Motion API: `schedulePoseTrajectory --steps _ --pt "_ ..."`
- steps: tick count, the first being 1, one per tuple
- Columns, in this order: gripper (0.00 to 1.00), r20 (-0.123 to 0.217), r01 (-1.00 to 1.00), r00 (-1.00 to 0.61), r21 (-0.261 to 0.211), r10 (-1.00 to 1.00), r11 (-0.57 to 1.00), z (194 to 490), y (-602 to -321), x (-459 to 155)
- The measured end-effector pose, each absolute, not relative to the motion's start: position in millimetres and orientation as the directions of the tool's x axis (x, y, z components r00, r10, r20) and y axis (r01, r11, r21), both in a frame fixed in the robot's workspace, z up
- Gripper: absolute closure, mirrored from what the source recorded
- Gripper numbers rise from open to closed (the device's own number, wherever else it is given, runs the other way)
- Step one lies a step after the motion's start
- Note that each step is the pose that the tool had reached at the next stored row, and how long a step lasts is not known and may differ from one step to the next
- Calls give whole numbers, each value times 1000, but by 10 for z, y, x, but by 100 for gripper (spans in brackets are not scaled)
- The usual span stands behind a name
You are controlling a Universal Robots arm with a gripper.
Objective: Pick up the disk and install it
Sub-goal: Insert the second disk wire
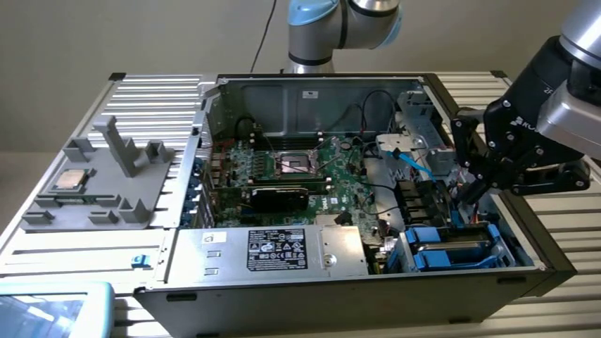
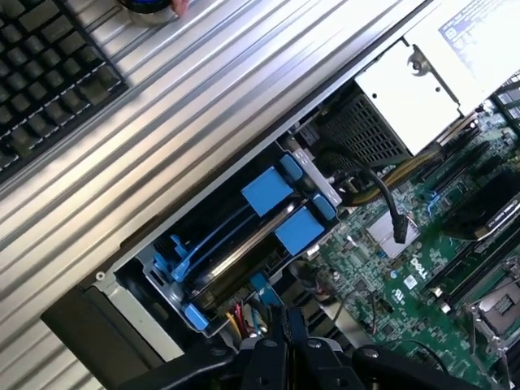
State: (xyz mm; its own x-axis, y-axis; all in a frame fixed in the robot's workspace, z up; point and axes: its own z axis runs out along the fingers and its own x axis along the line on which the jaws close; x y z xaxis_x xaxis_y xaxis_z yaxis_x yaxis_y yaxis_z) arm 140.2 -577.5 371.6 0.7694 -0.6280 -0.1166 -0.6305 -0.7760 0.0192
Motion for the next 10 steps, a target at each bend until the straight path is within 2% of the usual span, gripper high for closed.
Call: schedulePoseTrajectory --steps 10 --pt "89 -122 -482 870 -7 -478 -876 3713 -5775 1401"
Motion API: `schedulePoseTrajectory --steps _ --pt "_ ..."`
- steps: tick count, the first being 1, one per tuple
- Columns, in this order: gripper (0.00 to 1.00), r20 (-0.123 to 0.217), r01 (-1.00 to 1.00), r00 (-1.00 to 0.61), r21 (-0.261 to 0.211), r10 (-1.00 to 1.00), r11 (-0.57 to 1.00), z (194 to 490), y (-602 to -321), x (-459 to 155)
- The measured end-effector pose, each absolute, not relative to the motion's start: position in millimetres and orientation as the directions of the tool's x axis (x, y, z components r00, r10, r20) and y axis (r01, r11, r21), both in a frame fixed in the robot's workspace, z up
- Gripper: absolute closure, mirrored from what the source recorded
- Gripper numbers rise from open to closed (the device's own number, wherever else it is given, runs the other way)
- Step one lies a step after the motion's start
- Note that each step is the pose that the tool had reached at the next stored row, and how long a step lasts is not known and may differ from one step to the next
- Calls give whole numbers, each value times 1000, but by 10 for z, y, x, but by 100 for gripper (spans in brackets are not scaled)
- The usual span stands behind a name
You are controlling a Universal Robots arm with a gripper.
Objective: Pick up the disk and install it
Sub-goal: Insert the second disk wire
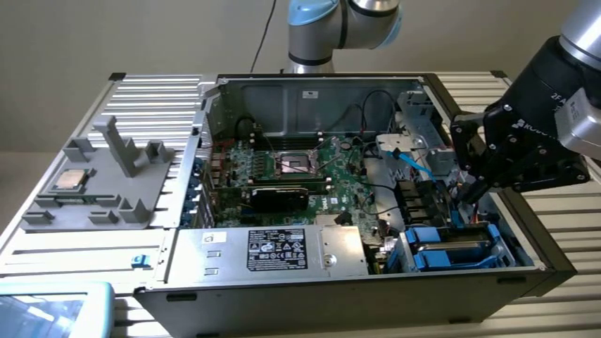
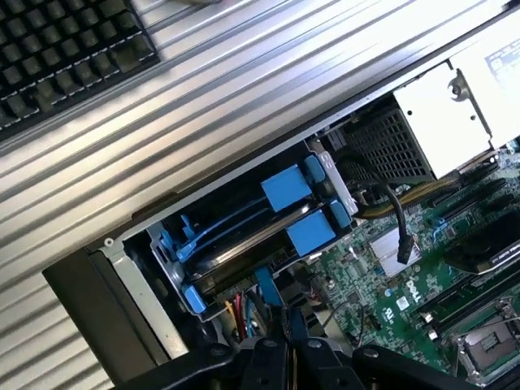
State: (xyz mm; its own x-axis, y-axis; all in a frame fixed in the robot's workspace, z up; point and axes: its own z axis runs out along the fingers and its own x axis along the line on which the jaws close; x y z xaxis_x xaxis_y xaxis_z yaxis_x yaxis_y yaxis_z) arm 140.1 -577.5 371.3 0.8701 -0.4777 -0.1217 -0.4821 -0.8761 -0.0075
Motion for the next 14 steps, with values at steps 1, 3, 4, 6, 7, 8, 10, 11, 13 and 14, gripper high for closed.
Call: schedulePoseTrajectory --steps 1,3,4,6,7,8,10,11,13,14 --pt "89 -121 -466 879 -10 -461 -885 3713 -5775 1401" --pt "89 -121 -433 895 -14 -428 -901 3712 -5775 1401" --pt "89 -121 -417 903 -17 -412 -909 3711 -5775 1401" --pt "89 -122 -384 917 -23 -379 -923 3710 -5775 1401" --pt "89 -122 -368 924 -26 -362 -929 3710 -5775 1401" --pt "89 -123 -352 930 -30 -346 -936 3709 -5775 1401" --pt "89 -125 -322 941 -40 -315 -946 3707 -5775 1401" --pt "89 -126 -308 945 -44 -300 -950 3708 -5774 1401" --pt "89 -126 -302 947 -46 -295 -952 3709 -5774 1401" --pt "89 -126 -302 947 -46 -294 -952 3709 -5774 1401"
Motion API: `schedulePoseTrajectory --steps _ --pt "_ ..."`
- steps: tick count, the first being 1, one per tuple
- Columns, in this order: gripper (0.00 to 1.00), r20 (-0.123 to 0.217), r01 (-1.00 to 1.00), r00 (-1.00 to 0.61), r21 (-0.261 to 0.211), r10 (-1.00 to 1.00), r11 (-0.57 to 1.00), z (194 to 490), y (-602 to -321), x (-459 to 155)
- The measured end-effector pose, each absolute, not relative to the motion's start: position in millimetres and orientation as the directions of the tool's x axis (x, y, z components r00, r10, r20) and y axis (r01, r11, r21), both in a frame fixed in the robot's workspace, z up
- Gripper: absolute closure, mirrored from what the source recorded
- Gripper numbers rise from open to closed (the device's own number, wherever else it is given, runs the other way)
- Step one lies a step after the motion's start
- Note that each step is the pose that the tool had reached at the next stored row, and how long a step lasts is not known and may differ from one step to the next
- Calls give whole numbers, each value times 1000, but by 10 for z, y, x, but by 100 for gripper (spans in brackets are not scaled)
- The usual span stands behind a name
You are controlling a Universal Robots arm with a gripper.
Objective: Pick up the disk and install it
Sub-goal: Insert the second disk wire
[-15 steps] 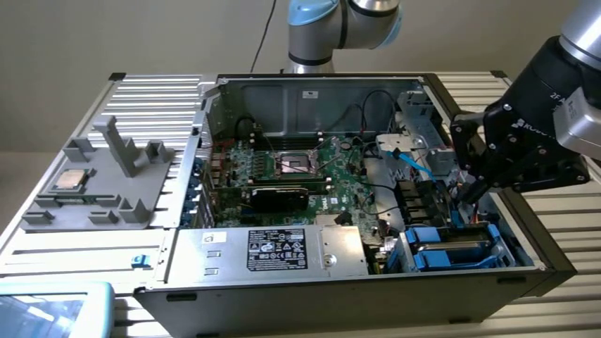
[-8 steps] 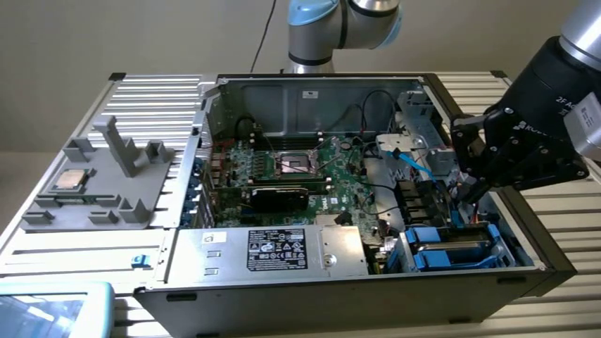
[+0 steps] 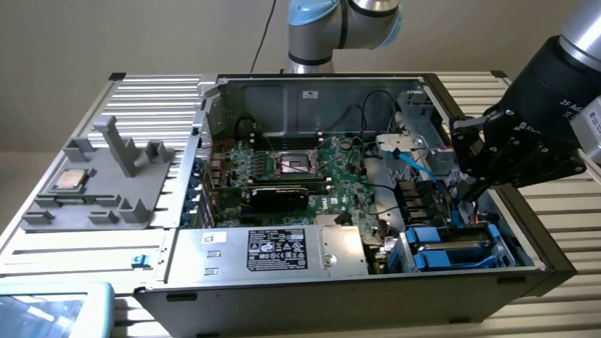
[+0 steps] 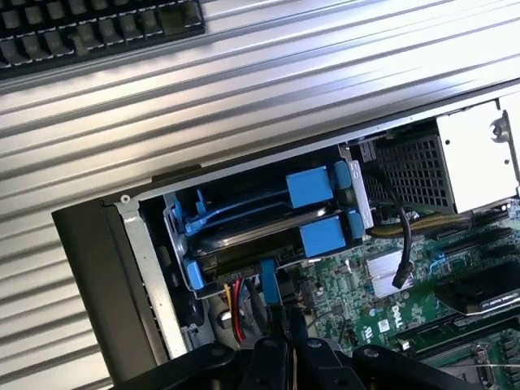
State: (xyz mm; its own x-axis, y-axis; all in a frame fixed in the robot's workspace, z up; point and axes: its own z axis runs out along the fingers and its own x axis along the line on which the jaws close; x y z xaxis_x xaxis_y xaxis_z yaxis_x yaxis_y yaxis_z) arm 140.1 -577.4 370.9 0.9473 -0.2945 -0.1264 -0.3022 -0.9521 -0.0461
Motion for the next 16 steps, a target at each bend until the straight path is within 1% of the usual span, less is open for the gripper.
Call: schedulePoseTrajectory --steps 2,9,16 --pt "89 -125 -294 950 -46 -286 -955 3705 -5775 1401" --pt "89 -115 -171 980 -42 -165 -984 3693 -5775 1400" --pt "89 -93 -60 994 -28 -57 -998 3675 -5775 1400"
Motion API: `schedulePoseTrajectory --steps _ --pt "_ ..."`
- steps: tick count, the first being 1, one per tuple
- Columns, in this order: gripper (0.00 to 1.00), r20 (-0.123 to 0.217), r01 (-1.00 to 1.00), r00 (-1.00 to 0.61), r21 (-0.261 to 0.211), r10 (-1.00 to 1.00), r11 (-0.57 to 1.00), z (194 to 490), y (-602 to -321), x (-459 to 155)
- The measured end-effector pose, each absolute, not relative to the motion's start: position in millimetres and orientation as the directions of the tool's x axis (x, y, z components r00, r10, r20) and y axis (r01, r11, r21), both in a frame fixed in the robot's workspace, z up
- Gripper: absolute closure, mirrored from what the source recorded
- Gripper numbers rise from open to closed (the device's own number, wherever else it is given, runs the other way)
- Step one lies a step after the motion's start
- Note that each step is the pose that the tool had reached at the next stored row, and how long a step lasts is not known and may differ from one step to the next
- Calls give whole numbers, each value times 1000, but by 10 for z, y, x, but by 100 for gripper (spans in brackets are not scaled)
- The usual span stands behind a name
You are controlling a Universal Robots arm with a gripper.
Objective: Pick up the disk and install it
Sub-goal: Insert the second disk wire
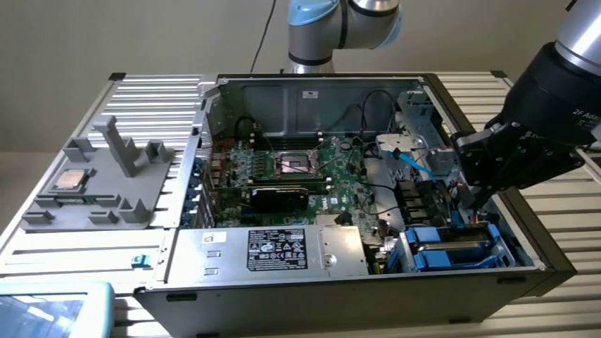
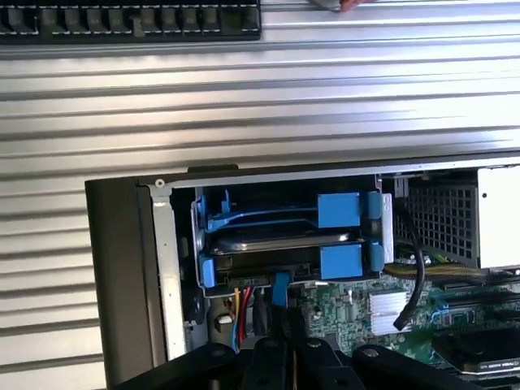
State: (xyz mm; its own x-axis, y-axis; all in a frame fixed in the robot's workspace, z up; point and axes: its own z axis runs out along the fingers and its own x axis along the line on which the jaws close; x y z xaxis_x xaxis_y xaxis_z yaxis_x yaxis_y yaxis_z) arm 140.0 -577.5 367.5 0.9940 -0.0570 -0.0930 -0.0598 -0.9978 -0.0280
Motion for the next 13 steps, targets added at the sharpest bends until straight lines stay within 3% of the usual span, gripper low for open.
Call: schedulePoseTrajectory --steps 13 --pt "89 -90 29 996 -17 30 -999 3610 -5784 1357"
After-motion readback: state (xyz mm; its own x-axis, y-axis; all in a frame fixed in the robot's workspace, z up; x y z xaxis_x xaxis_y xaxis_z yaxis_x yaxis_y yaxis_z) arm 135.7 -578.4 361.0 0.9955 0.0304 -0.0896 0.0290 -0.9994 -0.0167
